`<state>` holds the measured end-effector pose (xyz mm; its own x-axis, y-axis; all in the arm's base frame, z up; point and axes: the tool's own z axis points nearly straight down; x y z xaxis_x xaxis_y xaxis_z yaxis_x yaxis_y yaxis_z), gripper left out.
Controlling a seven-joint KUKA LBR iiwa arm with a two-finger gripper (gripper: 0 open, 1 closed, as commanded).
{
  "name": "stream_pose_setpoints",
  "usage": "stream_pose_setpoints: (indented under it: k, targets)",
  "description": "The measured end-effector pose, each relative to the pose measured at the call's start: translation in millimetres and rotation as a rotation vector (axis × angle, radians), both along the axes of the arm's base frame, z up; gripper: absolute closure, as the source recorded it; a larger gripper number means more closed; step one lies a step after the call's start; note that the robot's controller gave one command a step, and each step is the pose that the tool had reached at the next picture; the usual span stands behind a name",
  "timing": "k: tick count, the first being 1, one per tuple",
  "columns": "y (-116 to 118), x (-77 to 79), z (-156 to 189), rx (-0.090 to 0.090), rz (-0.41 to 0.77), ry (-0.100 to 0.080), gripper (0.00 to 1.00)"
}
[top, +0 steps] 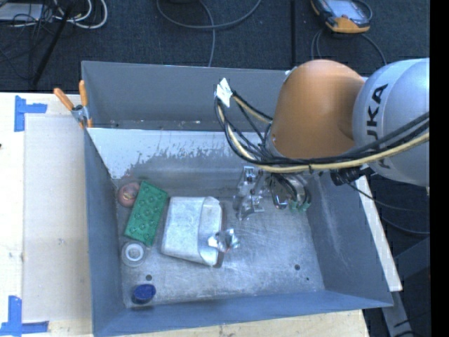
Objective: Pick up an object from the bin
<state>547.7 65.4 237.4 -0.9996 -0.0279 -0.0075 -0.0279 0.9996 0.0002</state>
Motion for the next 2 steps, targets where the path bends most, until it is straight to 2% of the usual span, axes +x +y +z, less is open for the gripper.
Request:
stream_pose_setpoints:
  k: [1,2]
  targets:
    - [0,-1.3,-4,-0.001,0.002,0.007,0.00]
    - [-22,37.1,-96,-0.001,-0.044,0.014,0.00]
